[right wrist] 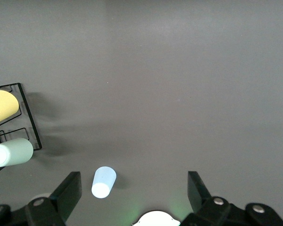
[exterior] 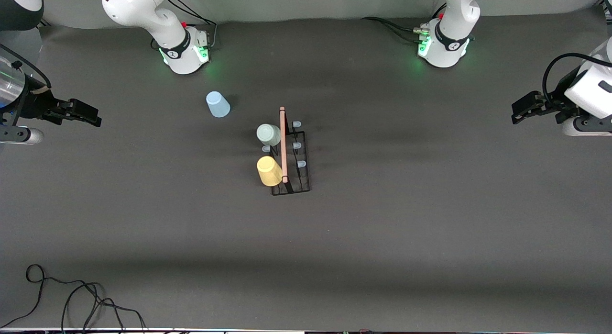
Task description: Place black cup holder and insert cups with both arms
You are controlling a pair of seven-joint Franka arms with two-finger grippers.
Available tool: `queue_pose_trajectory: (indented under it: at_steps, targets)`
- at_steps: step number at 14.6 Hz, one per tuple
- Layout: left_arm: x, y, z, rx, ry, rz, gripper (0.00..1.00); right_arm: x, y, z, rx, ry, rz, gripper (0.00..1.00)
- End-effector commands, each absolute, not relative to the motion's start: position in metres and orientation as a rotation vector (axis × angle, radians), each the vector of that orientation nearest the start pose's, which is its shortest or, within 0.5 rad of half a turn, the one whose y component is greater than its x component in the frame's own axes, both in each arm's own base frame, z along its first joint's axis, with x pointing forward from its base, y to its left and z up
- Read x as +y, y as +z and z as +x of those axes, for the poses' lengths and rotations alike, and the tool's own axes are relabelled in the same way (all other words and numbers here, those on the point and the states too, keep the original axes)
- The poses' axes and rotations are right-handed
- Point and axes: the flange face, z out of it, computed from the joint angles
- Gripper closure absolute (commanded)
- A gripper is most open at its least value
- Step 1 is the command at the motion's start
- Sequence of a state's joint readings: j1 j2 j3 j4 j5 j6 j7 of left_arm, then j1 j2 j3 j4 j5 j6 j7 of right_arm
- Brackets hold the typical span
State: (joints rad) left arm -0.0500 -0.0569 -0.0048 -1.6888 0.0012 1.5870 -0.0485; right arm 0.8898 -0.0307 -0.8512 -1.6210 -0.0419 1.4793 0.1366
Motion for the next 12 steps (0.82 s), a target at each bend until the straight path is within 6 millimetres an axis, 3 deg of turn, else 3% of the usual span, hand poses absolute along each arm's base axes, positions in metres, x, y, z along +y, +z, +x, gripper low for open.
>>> queue_pose_trajectory:
  at_steps: [1,7,8,12]
  targets:
    - [-0.028,0.609,0.532,0.034,0.040,-3.124,0.00,0.003,0.606,0.538,0.130,0.178,-3.185,0.00]
    - [-0.028,0.609,0.531,0.034,0.044,-3.124,0.00,0.001,0.604,0.537,0.135,0.190,-3.184,0.00]
    - [-0.028,0.609,0.531,0.034,0.044,-3.124,0.00,-0.009,0.603,0.537,0.166,0.195,-3.182,0.00]
    - [-0.028,0.610,0.531,0.034,0.040,-3.124,0.00,-0.013,0.602,0.534,0.087,0.205,-3.189,0.00]
